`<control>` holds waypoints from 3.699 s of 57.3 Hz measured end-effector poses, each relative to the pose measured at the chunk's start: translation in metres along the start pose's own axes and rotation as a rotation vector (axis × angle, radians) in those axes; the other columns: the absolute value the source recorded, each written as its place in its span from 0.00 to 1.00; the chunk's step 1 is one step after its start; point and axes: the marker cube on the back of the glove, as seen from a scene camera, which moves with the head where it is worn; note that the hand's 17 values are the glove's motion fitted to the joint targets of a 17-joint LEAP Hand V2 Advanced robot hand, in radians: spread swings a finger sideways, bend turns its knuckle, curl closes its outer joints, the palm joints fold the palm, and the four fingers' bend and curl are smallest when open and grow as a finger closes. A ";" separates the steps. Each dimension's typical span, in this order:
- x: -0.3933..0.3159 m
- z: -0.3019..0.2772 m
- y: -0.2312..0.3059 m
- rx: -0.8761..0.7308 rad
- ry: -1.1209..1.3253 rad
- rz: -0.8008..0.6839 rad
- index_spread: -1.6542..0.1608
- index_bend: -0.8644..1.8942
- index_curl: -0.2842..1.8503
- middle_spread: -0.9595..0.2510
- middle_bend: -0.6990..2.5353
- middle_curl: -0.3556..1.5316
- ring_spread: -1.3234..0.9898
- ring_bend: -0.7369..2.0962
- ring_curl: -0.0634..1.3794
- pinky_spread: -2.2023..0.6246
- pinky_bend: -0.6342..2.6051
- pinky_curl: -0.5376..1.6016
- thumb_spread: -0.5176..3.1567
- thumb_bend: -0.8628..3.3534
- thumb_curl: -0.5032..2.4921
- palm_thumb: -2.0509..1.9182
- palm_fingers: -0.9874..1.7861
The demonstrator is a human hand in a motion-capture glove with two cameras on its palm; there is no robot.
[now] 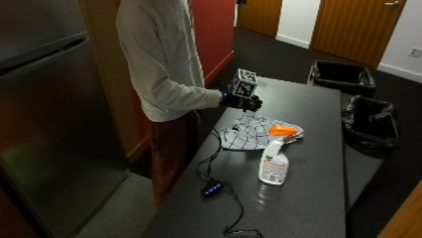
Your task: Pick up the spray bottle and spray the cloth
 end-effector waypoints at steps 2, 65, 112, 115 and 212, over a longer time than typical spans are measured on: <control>0.000 0.000 0.000 0.003 0.003 0.002 0.77 0.39 0.17 0.75 0.28 0.22 0.56 0.32 0.06 0.81 0.29 0.29 0.27 0.27 0.21 0.63 0.41; 0.132 -0.043 0.111 0.504 -0.158 0.286 0.68 0.38 0.27 0.72 0.28 0.35 0.55 0.33 0.18 0.84 0.28 0.39 0.42 0.20 0.29 0.68 0.39; 0.215 -0.031 0.041 0.799 -0.748 0.551 0.76 0.35 0.23 0.79 0.30 0.37 0.55 0.37 0.23 0.83 0.31 0.41 0.41 0.20 0.30 0.68 0.39; 0.216 -0.026 0.032 0.808 -0.773 0.561 0.77 0.35 0.23 0.78 0.31 0.38 0.56 0.38 0.24 0.83 0.31 0.41 0.41 0.20 0.30 0.67 0.40; 0.146 -0.152 -0.167 -0.036 -0.238 0.151 0.82 0.48 0.38 0.70 0.41 0.47 0.51 0.50 0.37 0.71 0.29 0.43 0.20 0.20 0.40 0.75 0.86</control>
